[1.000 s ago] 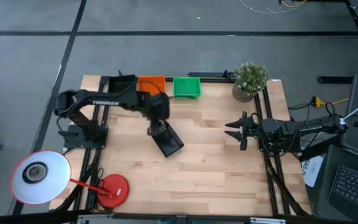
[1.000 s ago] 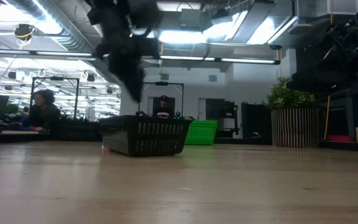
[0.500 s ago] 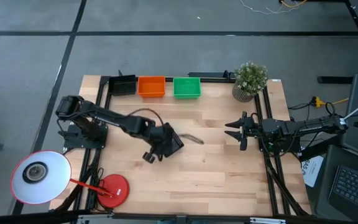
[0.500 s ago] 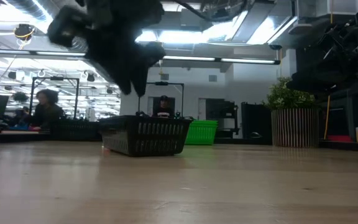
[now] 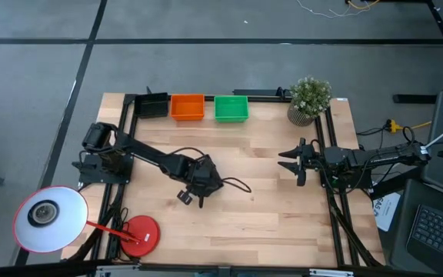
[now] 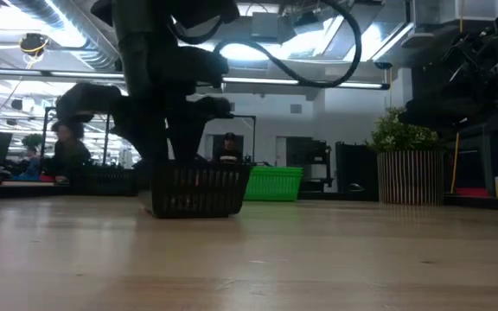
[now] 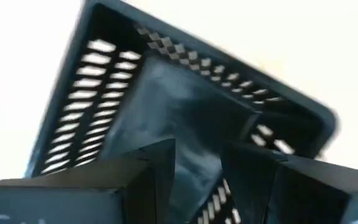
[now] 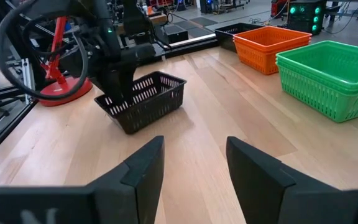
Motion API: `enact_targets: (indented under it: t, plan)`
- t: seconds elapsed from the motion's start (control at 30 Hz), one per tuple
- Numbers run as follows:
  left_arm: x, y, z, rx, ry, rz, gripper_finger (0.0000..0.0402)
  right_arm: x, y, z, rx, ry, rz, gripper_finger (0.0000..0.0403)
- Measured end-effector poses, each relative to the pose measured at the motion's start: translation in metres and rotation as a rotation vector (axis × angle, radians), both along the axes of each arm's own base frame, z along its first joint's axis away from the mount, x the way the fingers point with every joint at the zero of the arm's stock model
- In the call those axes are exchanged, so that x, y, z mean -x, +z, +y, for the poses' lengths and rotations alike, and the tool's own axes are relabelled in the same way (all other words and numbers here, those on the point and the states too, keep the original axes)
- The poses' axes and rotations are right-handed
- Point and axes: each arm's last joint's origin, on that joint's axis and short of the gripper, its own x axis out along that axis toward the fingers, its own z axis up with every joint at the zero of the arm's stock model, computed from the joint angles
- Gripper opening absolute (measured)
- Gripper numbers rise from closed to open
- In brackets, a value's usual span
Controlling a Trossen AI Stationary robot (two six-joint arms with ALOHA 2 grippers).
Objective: Stack baskets by color
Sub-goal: Stack the bottom black bin on top of the top black bin
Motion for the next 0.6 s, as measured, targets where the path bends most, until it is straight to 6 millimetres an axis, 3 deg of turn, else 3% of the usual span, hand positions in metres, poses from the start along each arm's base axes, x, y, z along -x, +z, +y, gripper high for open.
enact_targets:
  t: [0.2,0.4,0.6]
  plan:
    - [-0.004,0.019,0.003,-0.095,0.042,-0.039,0.0121,0.000,0.000,0.000,0.000,0.000,0.001,0.0174]
    - [0.007,0.044,0.003,-0.071,0.095,0.149,0.0121,0.000,-0.001,0.000,0.002,0.000,0.005,0.0174]
    - [0.019,0.036,-0.005,-0.037,0.050,0.252,0.0121,0.000,-0.001,0.000,0.004,0.001,0.006,0.0174]
